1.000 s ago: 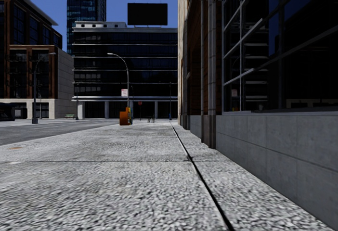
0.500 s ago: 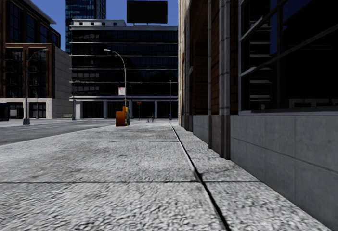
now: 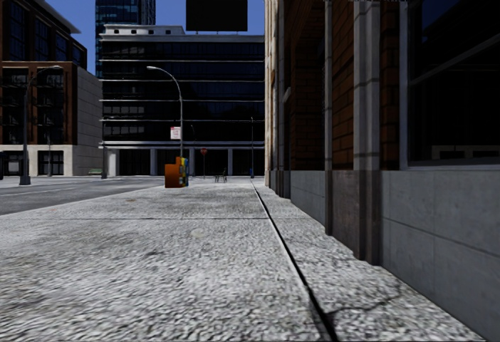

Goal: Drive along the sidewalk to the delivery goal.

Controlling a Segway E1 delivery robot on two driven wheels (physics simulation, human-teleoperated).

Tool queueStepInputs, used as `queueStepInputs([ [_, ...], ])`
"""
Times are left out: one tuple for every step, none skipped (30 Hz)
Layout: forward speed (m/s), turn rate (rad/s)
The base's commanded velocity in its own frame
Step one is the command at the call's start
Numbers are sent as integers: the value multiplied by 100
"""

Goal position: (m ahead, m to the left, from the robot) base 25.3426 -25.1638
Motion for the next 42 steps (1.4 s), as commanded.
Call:
queueStepInputs([
  [200, 0],
  [200, 0],
  [200, 0],
  [200, 0],
  [200, 0],
  [200, 0],
  [200, 0],
  [200, 0],
  [200, 0],
  [200, 0],
  [200, 0],
  [200, 0],
  [200, 0],
  [200, 0],
  [200, 0],
  [200, 0],
  [200, 0],
  [200, 0],
  [200, 0],
  [200, 0],
  [200, 0],
  [200, 0],
  [200, 0],
  [200, 0],
  [200, 0],
  [200, 0],
  [200, 0],
  [200, 0],
  [200, 0],
  [200, 0],
  [200, 0],
  [200, 0],
  [200, 0],
  [200, 0],
  [200, 0],
  [200, 0],
  [200, 0],
  [200, 0],
  [200, 0],
  [200, 0],
  [200, 0],
  [200, 0],
])
